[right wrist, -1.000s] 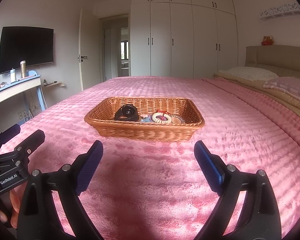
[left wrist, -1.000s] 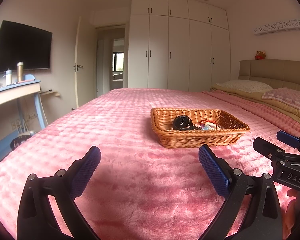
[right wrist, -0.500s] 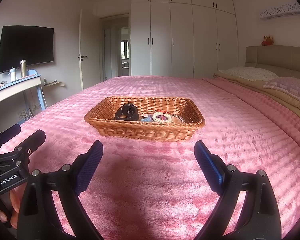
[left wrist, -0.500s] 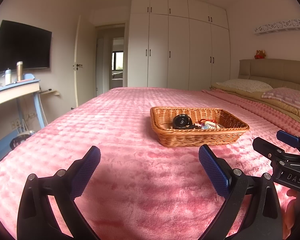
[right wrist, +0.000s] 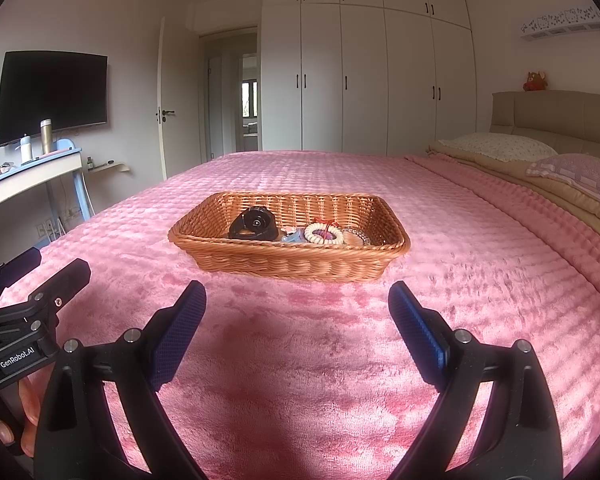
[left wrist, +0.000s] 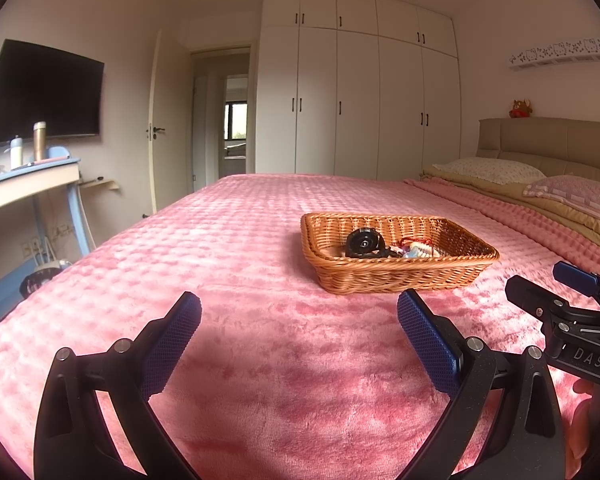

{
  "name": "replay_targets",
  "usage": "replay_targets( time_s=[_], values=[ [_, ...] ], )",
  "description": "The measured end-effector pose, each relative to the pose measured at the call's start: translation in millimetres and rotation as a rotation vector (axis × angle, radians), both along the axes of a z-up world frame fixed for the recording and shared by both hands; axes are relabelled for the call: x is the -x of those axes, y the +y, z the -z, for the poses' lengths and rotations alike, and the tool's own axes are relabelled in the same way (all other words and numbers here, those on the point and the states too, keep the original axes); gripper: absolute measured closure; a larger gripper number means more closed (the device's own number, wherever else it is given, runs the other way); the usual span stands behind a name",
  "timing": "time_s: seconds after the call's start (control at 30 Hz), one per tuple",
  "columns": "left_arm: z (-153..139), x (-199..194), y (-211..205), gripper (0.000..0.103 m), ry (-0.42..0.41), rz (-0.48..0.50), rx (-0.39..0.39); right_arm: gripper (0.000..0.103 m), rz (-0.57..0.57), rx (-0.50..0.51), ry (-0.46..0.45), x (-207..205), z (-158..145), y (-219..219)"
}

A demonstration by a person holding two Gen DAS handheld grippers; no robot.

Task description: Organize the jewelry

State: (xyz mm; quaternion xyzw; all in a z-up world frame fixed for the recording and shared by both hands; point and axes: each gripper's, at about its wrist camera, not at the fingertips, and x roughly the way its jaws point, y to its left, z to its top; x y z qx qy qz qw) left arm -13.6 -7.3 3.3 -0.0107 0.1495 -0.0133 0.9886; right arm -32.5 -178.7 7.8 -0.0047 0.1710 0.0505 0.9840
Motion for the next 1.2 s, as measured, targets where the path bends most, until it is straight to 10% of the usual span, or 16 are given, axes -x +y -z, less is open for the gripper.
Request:
replay_targets(
  time_s=[1.2],
  values=[
    [0.9, -0.1, -0.1, 0.008, 0.004, 0.002, -0.005, 0.012, 0.002, 0.001, 0.001, -0.4, 3.1, -0.4]
  ],
)
